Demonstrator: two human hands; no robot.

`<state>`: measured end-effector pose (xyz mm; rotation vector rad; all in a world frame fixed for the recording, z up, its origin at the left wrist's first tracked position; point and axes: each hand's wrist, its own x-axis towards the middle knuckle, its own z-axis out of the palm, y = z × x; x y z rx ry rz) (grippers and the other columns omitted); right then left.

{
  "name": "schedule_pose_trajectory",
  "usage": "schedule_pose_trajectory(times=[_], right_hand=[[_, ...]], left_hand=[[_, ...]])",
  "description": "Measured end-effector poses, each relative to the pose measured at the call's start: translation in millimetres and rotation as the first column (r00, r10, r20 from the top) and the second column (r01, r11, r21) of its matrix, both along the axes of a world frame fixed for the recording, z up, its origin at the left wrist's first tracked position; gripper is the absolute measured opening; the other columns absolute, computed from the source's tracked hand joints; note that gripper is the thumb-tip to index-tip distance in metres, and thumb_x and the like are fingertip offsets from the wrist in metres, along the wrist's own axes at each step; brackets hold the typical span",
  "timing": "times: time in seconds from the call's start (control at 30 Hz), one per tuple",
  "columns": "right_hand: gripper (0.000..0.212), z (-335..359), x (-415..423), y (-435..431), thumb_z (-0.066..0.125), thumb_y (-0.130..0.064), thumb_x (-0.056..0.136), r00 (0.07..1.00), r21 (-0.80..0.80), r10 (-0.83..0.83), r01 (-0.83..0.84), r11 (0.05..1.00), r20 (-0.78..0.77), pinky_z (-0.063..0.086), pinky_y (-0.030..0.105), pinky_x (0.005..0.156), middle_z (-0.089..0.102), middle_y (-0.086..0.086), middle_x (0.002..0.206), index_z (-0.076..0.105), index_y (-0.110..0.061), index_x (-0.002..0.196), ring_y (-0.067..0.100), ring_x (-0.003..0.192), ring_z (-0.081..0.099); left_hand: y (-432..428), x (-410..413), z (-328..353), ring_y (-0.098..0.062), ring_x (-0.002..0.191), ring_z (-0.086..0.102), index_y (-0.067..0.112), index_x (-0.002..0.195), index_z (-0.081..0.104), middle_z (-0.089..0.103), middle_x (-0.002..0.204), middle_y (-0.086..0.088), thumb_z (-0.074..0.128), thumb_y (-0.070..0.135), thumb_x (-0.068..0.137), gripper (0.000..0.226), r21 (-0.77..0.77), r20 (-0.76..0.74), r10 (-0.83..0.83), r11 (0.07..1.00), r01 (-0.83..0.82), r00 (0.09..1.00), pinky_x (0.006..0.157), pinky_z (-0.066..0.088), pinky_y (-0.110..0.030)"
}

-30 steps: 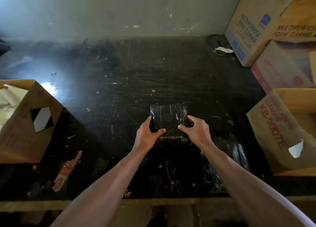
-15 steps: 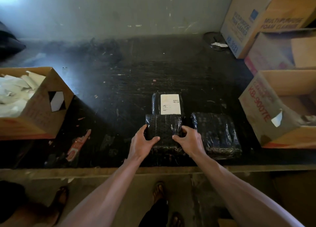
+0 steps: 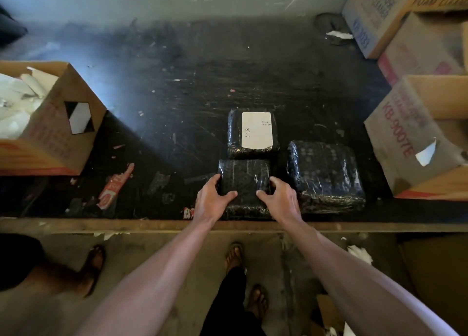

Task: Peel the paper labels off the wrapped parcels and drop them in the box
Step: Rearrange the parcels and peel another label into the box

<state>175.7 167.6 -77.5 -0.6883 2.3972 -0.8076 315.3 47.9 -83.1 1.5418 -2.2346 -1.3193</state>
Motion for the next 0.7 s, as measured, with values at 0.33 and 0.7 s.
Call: schedule_pose_trajectory(times=[0.33,0.7], right_hand=[[0.071,-1,3,-4,0.067,-0.03,0.094,0.997,-0.03,0.031,-0.033,0.999,-0.066,0.04,0.037,0.108,0.045,0.011,0.151,0.033,-0.009,0.153,0.025,0.139,0.043],[0.052,36,-64,-62,0.066,-0.029,0.092,0.989,-0.126,0.019,-0.038,0.991,-0.144,0.045,0.027,0.088,0.06,0.007,0.129,0.052,-0.012,0.139,0.019,0.115,0.059]], left_hand=[[-8,-1,-8,-0.016,0.123,0.053,0.024,0.143,0.044,0.058,0.133,0.004,0.075,0.046,0.078,0.075,-0.051,-0.017,-0.065,0.997,0.065,0.998,0.101,0.047,-0.045],[-64,-63,31,-0.019,0.134,0.044,0.019,0.15,0.035,0.046,0.147,-0.003,0.073,0.041,0.084,0.08,-0.124,-0.076,-0.066,0.991,0.056,0.995,0.109,0.039,-0.042]])
